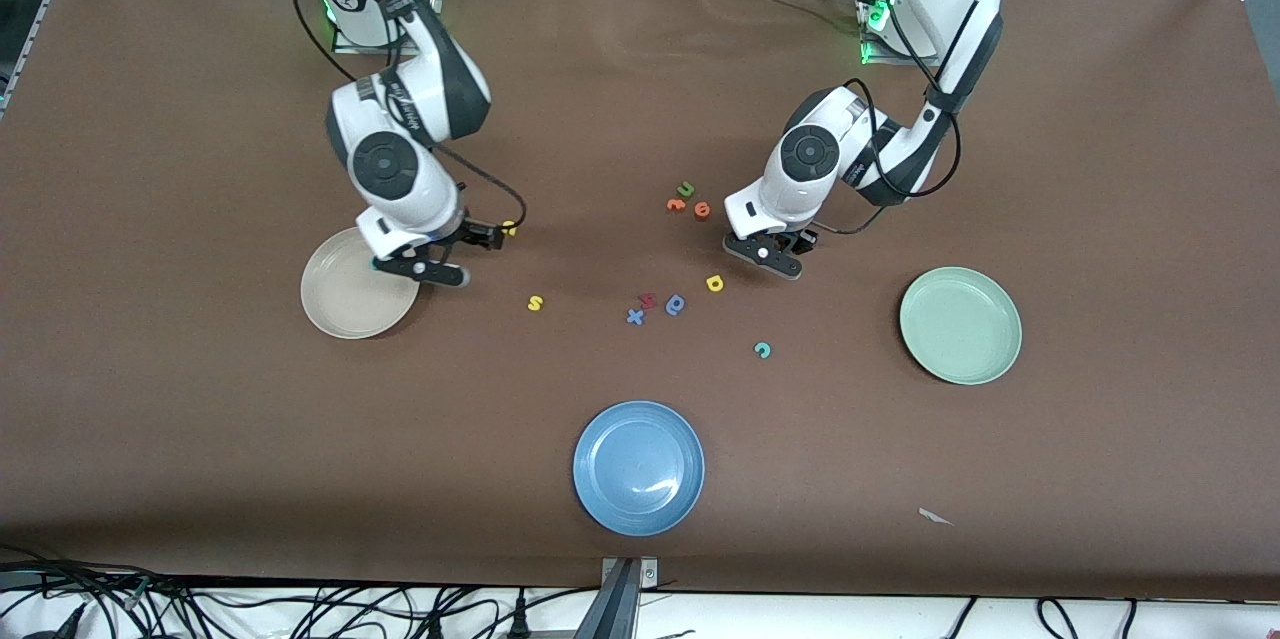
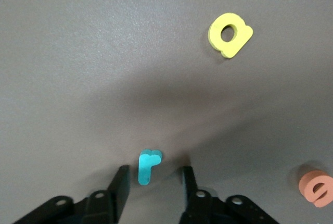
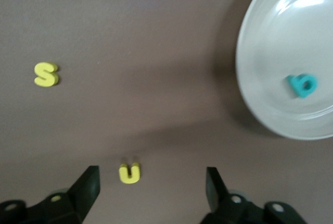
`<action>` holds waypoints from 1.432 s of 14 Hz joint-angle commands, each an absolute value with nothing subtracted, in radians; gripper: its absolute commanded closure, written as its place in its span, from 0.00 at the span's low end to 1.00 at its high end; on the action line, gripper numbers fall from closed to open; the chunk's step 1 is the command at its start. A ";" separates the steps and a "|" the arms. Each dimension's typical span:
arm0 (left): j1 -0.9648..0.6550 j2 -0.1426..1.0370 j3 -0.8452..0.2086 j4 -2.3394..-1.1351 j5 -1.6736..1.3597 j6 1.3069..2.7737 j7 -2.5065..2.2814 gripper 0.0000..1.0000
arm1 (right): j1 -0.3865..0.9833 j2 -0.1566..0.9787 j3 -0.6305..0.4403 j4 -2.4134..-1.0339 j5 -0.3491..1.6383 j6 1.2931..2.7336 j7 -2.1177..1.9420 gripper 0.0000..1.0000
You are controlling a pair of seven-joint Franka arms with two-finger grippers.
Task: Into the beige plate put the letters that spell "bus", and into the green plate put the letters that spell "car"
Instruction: 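Grasp the yellow u with the right gripper while the left gripper grasps the r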
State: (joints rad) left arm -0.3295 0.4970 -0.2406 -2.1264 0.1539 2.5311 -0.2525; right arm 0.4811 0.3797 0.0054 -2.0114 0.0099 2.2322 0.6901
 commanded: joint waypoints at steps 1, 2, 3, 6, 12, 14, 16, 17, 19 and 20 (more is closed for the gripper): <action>-0.336 0.515 -0.239 -2.105 0.176 2.537 -0.278 0.58 | 0.483 0.409 0.038 -2.046 0.011 2.305 0.773 0.14; -0.337 0.515 -0.239 -2.102 0.178 2.537 -0.290 0.59 | 0.486 0.411 0.046 -2.074 0.011 2.347 0.788 0.14; -0.342 0.517 -0.239 -2.100 0.178 2.537 -0.298 0.62 | 0.489 0.411 0.058 -2.095 0.011 2.370 0.790 0.17; -0.345 0.529 -0.238 -2.088 0.178 2.539 -0.298 0.70 | 0.491 0.423 0.072 -2.129 0.011 2.430 0.796 0.23; -0.344 0.534 -0.238 -2.086 0.179 2.539 -0.298 0.84 | 0.492 0.446 0.083 -2.172 0.011 2.510 0.831 0.53; -0.342 0.537 -0.238 -2.088 0.179 2.549 -0.296 0.92 | 0.492 0.456 0.083 -2.172 0.009 2.511 0.831 0.73; -0.342 0.538 -0.236 -2.088 0.179 2.553 -0.296 0.97 | 0.500 0.468 0.083 -2.171 0.011 2.516 0.833 0.74; -0.339 0.538 -0.236 -2.088 0.179 2.553 -0.296 1.00 | 0.500 0.466 0.083 -2.169 0.009 2.516 0.831 0.78; -0.327 0.526 -0.238 -2.088 0.179 2.542 -0.285 1.00 | 0.500 0.451 0.081 -2.161 0.011 2.504 0.830 0.87; -0.315 0.508 -0.236 -2.088 0.179 2.536 -0.287 1.00 | 0.500 0.433 0.080 -2.158 0.011 2.496 0.821 0.87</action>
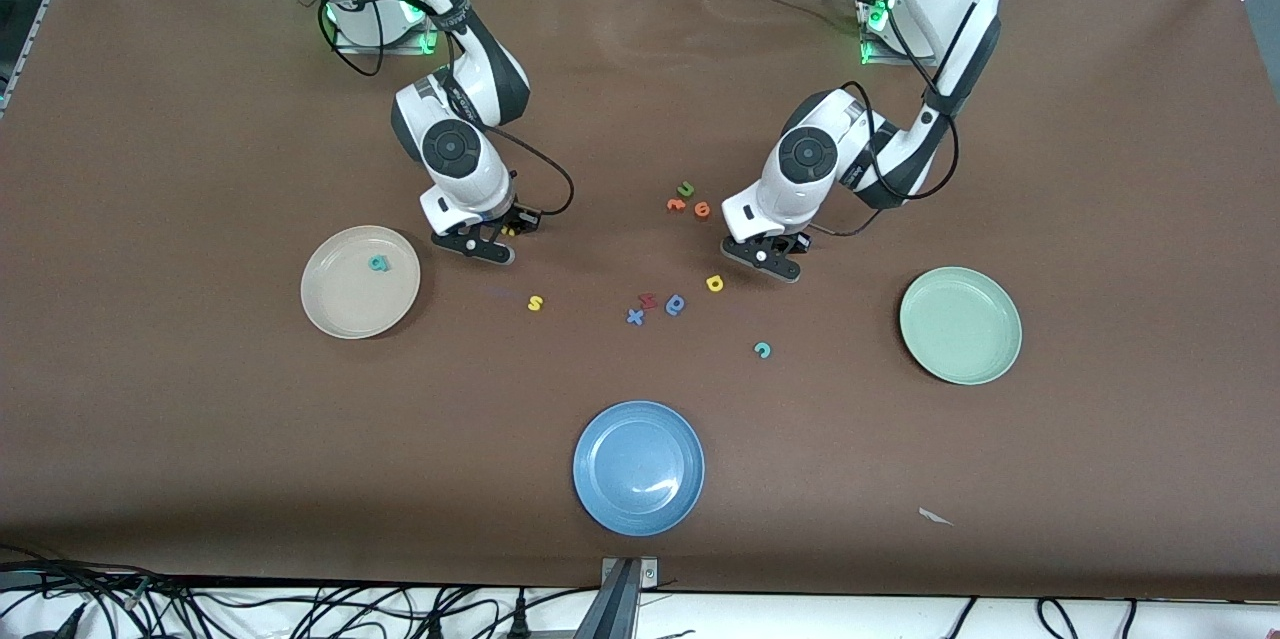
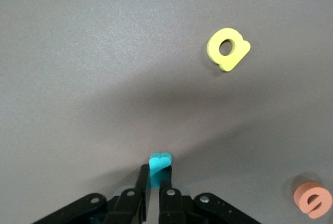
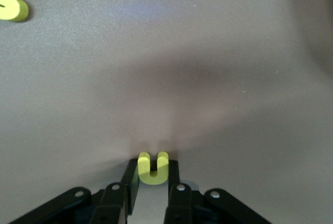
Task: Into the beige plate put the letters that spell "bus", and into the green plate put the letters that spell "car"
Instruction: 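Grasp the yellow u with the right gripper while the left gripper grasps the r, then drop the u in the beige plate while the left gripper drops r in green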
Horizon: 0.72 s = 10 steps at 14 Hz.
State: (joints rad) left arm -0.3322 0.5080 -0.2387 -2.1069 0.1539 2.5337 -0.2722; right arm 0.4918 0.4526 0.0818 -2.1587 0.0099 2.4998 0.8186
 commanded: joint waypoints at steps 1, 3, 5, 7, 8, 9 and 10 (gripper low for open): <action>-0.295 0.488 -0.238 -2.086 0.181 2.510 -0.282 1.00 | 0.500 0.407 0.072 -2.154 0.009 2.467 0.812 0.87; -0.247 0.451 -0.239 -2.071 0.178 2.427 -0.211 1.00 | 0.497 0.358 0.025 -2.129 0.005 2.374 0.769 0.87; -0.189 0.423 -0.239 -2.053 0.176 2.364 -0.134 1.00 | 0.497 0.321 -0.052 -2.125 0.005 2.306 0.614 0.87; -0.108 0.402 -0.239 -2.040 0.176 2.317 -0.016 1.00 | 0.497 0.308 -0.145 -2.125 0.008 2.287 0.464 0.87; -0.063 0.390 -0.239 -2.037 0.176 2.298 0.021 1.00 | 0.495 0.311 -0.188 -2.125 0.008 2.287 0.392 0.87; -0.020 0.388 -0.238 -2.037 0.178 2.293 0.050 1.00 | 0.492 0.321 -0.233 -2.123 0.009 2.295 0.314 0.86; 0.024 0.388 -0.236 -2.031 0.178 2.293 0.061 1.00 | 0.477 0.333 -0.259 -2.115 0.009 2.298 0.248 0.86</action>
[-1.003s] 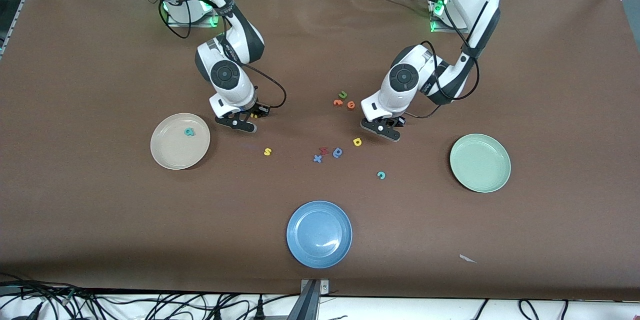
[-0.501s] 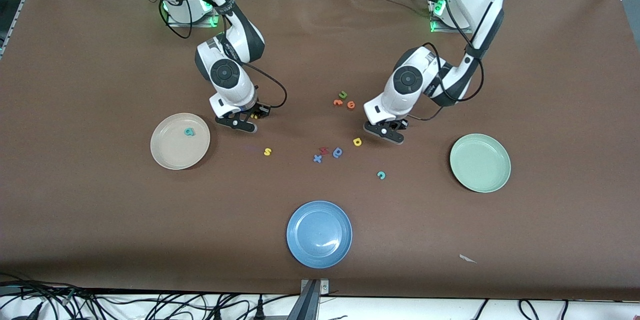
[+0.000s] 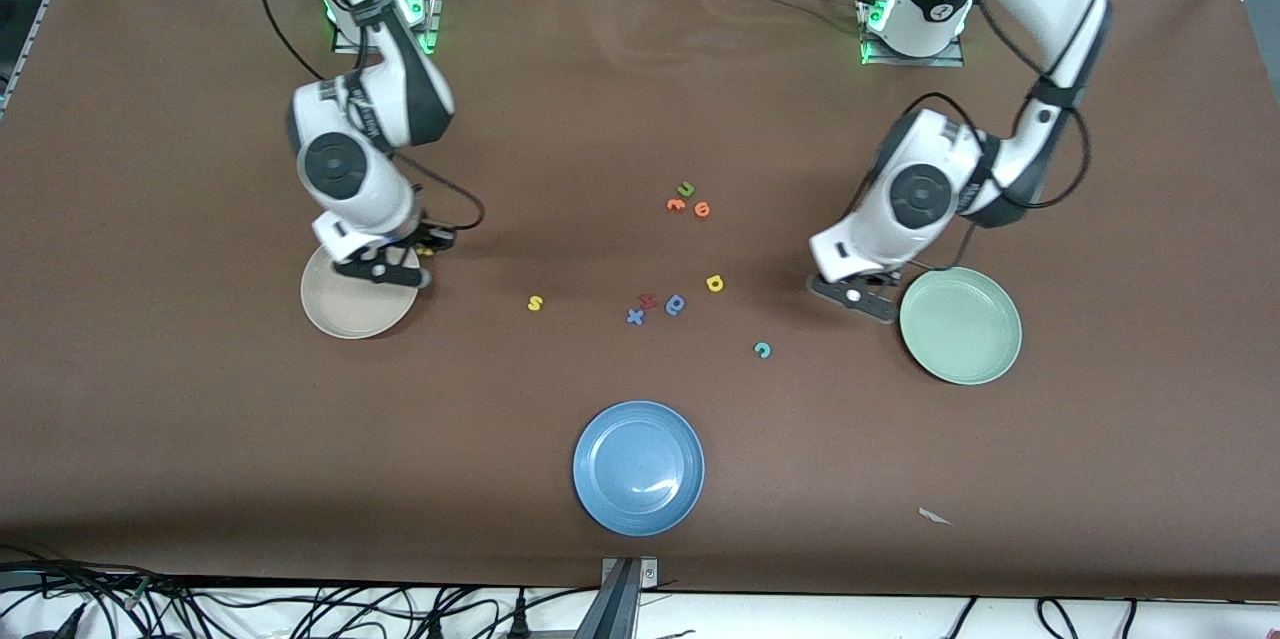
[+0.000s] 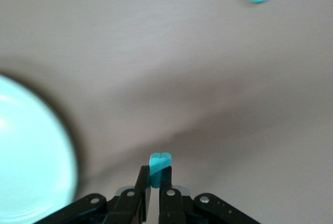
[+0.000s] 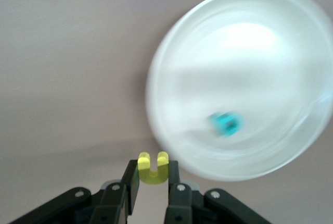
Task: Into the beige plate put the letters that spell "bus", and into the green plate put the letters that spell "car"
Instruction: 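Drop the u in the beige plate while the left gripper drops r in green, then grasp the yellow s with the right gripper while the left gripper reaches the c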
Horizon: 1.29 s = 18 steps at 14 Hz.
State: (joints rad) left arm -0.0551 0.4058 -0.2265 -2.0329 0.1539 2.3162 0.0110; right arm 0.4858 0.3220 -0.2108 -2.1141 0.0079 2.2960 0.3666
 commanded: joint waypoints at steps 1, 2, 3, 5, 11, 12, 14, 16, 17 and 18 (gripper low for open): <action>0.067 0.394 -0.236 -2.029 0.178 2.293 0.064 1.00 | 0.445 0.360 -0.262 -2.096 0.009 2.296 0.204 0.86; 0.098 0.399 -0.235 -2.025 0.178 2.293 0.063 1.00 | 0.410 0.385 -0.261 -2.083 0.009 2.298 0.172 0.85; 0.133 0.413 -0.235 -2.010 0.179 2.293 0.063 1.00 | 0.387 0.406 -0.261 -2.077 0.009 2.304 0.140 0.82; 0.159 0.446 -0.232 -1.970 0.179 2.293 0.064 1.00 | 0.377 0.439 -0.261 -2.074 0.011 2.318 0.126 0.49; 0.100 0.527 -0.238 -1.798 0.163 2.223 0.022 0.00 | 0.390 0.420 -0.169 -1.964 0.020 2.189 0.259 0.24; 0.074 0.560 -0.239 -1.740 0.163 2.192 -0.047 0.00 | 0.394 0.423 -0.131 -1.933 0.020 2.181 0.323 0.24; -0.018 0.650 -0.239 -1.630 0.153 2.178 -0.220 0.00 | 0.402 0.454 -0.062 -1.876 0.021 2.186 0.478 0.25; -0.079 0.718 -0.239 -1.571 0.138 2.178 -0.349 0.00 | 0.410 0.521 0.003 -1.777 0.026 2.184 0.634 0.35; -0.101 0.733 -0.239 -1.553 0.138 2.178 -0.388 0.00 | 0.413 0.563 0.021 -1.725 0.026 2.186 0.711 0.36; -0.123 0.747 -0.239 -1.543 0.129 2.178 -0.417 0.00 | 0.425 0.607 0.035 -1.668 0.026 2.189 0.765 0.36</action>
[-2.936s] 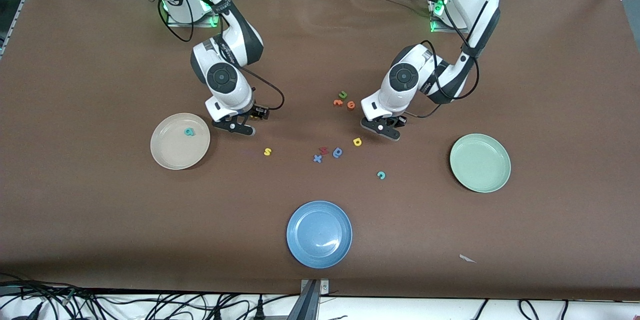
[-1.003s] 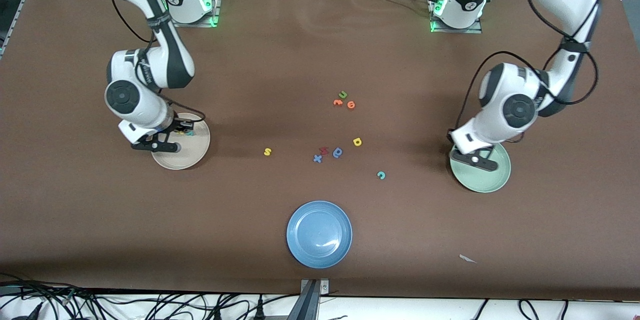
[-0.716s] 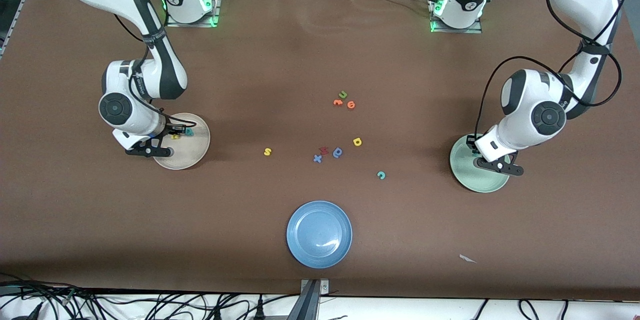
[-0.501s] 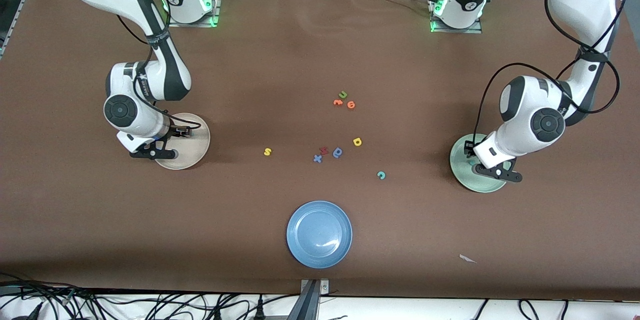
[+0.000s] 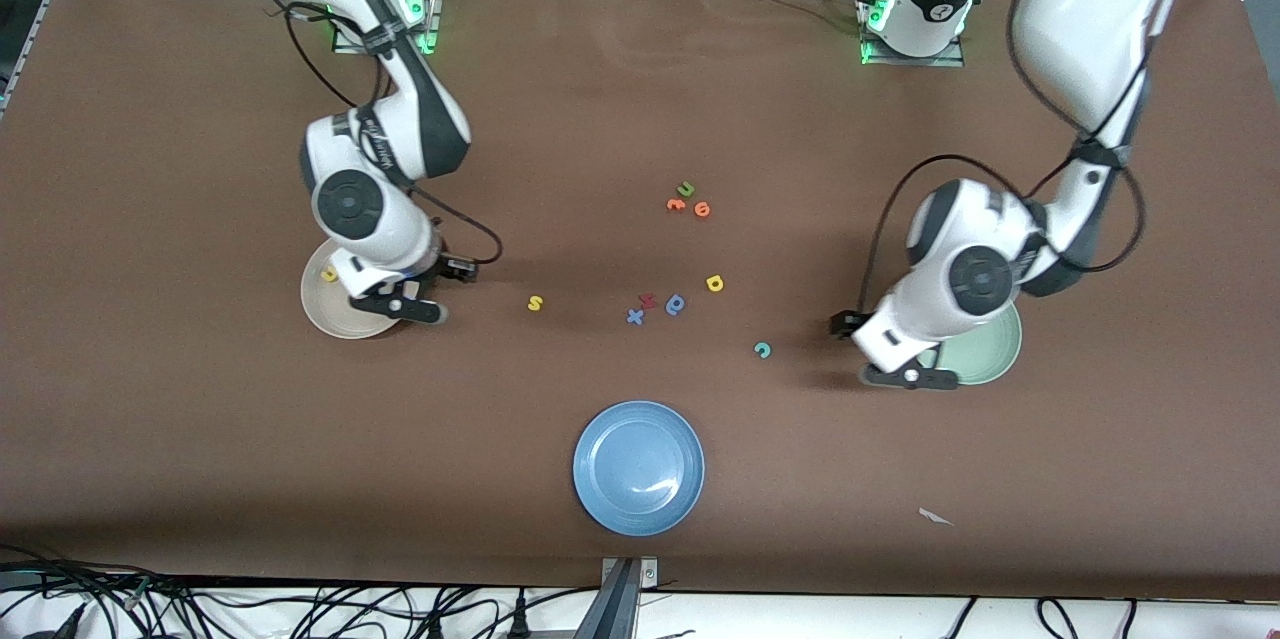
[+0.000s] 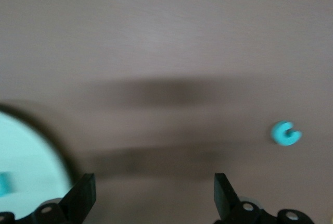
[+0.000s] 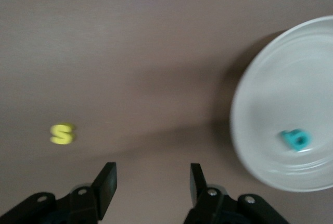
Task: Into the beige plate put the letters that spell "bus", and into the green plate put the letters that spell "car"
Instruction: 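Grasp the yellow s with the right gripper while the left gripper reaches the c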
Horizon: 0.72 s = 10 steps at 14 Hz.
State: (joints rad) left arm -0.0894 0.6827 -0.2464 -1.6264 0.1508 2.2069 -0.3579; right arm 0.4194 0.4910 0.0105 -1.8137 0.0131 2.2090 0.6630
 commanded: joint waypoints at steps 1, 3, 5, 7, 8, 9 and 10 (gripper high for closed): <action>-0.149 0.762 -0.239 -1.540 0.105 2.180 -0.455 0.00 | 0.440 0.658 0.038 -1.611 0.025 2.189 0.813 0.36; -0.193 0.802 -0.236 -1.476 0.100 2.178 -0.541 0.00 | 0.477 0.722 0.038 -1.562 0.020 2.198 0.885 0.38; -0.204 0.819 -0.236 -1.465 0.100 2.180 -0.598 0.00 | 0.486 0.753 0.038 -1.552 0.024 2.250 0.893 0.41; -0.227 0.854 -0.235 -1.412 0.100 2.178 -0.661 0.01 | 0.488 0.767 0.038 -1.552 0.026 2.292 0.893 0.42; -0.236 0.877 -0.232 -1.385 0.101 2.178 -0.685 0.03 | 0.491 0.778 0.038 -1.552 0.026 2.296 0.893 0.42; -0.236 0.887 -0.232 -1.372 0.103 2.180 -0.696 0.05 | 0.502 0.781 0.038 -1.552 0.022 2.298 0.893 0.46; -0.238 0.887 -0.232 -1.371 0.101 2.178 -0.704 0.07 | 0.502 0.784 0.038 -1.552 0.014 2.298 0.893 0.52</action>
State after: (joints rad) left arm -0.2177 0.8466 -0.2465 -1.4400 0.1184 2.2061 -0.6772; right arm 0.4907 0.7644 0.0388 -1.5817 0.0132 2.2992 0.8847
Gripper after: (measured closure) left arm 0.048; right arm 0.458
